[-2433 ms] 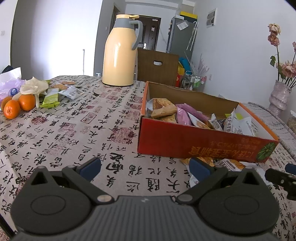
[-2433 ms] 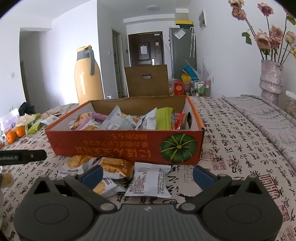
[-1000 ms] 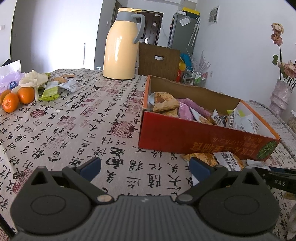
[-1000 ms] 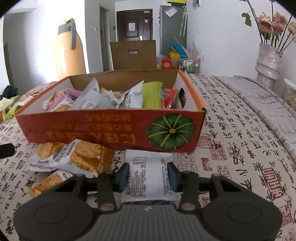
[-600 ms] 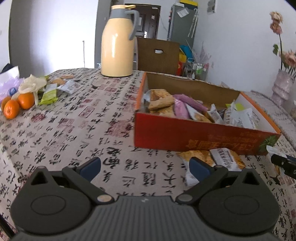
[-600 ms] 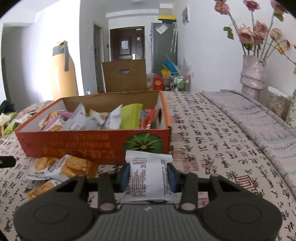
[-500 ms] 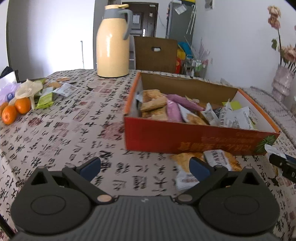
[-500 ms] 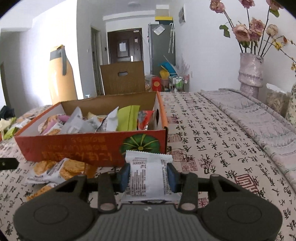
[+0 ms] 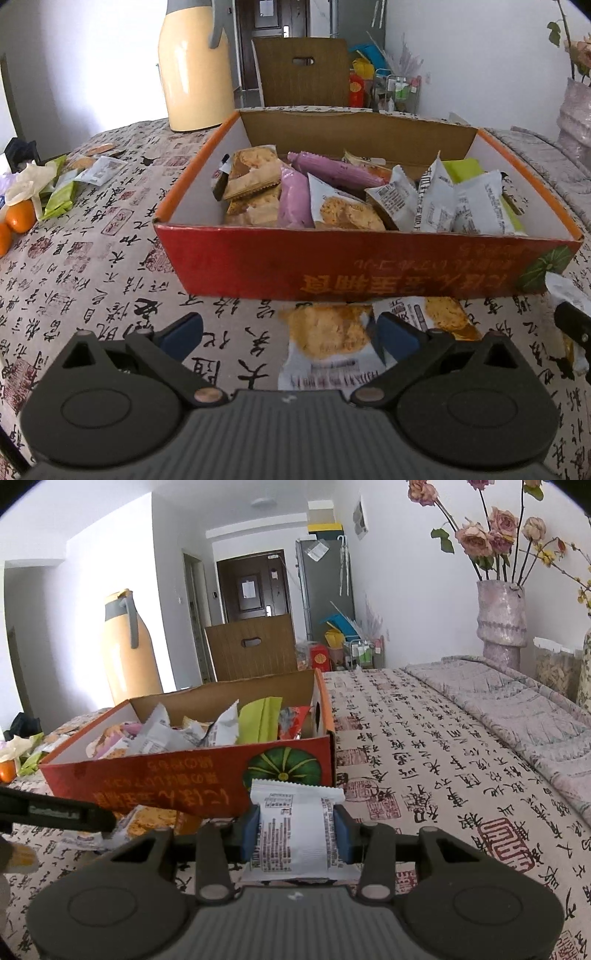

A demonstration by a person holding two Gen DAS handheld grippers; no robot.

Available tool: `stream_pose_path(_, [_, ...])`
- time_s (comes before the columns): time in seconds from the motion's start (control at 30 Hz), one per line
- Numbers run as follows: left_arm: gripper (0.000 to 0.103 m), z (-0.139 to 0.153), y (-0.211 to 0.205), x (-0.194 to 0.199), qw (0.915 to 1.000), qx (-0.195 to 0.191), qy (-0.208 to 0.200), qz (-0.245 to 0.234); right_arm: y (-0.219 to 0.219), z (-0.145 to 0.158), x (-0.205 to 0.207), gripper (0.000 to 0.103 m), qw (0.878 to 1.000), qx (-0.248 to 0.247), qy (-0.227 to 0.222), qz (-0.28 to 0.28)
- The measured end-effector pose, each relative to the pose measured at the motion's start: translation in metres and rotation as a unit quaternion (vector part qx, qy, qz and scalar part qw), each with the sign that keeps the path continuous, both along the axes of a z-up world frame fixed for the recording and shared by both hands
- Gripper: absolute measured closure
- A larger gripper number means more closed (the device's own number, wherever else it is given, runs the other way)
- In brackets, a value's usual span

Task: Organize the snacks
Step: 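Grasp a cracker packet with the left tool while the right tool holds its packet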

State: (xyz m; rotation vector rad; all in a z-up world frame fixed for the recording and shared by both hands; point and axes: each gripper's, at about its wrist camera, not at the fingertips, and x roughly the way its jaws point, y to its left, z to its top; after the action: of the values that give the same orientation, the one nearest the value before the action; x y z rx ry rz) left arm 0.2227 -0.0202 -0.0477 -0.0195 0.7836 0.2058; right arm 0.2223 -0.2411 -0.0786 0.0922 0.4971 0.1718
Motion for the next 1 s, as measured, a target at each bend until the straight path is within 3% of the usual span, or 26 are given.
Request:
stream_pose_path(0.2, [0.008,-0.007,-0.004,0.005,0.9999,0.003,0.013,-0.004,-0.001,0.001,-0.001,0.062,1.000,0.007,-0.002,0.003])
stream_pose_path(0.37, [0.031,-0.011,0.000,0.006,0.9995,-0.019,0.015,-0.018,-0.001,0.000,-0.001,0.062,1.000,0.007,-0.003,0.003])
stream_pose_path(0.43, [0.050,-0.009,-0.002,0.004,0.9993,-0.021,0.011,-0.029,-0.001,0.000,-0.001,0.062,1.000,0.007,-0.003,0.004])
stream_pose_path(0.5, [0.055,-0.009,-0.004,0.002,0.9989,-0.025,0.007,-0.040,-0.001,0.000,-0.001,0.062,1.000,0.007,-0.003,0.003])
stream_pose_path(1.0, [0.057,0.004,0.000,-0.015,0.9987,-0.020,-0.023,-0.041,-0.002,-0.001,0.000,0.062,1.000,0.016,-0.003,0.006])
